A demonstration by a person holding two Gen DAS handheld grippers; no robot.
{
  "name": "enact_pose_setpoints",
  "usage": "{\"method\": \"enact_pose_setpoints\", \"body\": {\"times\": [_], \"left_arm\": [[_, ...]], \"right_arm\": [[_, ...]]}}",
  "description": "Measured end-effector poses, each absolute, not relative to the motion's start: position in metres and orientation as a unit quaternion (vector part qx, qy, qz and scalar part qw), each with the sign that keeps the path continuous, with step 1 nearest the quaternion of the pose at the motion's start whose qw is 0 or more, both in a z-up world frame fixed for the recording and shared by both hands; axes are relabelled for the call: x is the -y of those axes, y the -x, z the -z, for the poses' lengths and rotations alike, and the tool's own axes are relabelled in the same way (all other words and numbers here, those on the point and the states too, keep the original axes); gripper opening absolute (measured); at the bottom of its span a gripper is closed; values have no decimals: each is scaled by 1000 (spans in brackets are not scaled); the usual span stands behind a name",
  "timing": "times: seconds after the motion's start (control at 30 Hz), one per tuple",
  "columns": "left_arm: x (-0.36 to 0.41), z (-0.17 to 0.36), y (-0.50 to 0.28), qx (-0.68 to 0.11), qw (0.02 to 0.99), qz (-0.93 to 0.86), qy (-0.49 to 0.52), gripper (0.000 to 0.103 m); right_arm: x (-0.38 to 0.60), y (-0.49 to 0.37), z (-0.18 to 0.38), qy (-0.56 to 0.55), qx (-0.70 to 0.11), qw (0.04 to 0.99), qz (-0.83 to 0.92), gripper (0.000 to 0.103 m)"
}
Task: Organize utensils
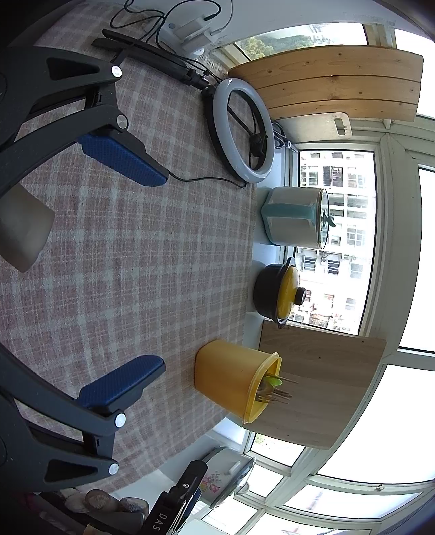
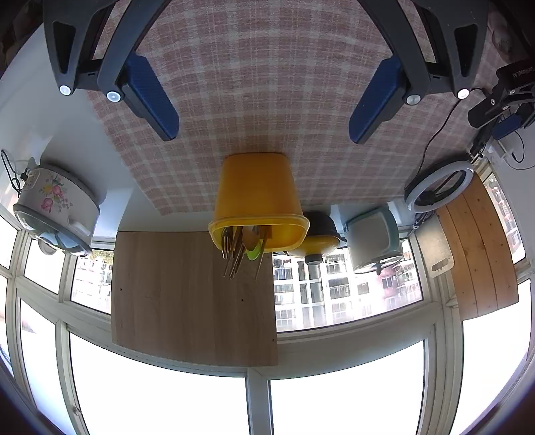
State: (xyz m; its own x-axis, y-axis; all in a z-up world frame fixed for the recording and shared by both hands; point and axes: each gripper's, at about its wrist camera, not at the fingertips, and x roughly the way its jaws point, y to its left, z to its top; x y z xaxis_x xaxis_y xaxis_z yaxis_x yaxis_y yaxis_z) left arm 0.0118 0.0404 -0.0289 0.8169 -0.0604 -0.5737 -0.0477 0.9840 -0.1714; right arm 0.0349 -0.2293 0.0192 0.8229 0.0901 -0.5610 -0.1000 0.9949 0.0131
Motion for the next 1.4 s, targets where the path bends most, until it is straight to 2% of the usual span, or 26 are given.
{"method": "enact_pose_setpoints", "body": {"times": [1.4], "left_arm": [[-39, 31, -11, -305, 948, 6, 91, 103]], "right_arm": [[228, -37, -14, 6, -304, 951, -52, 103]]}}
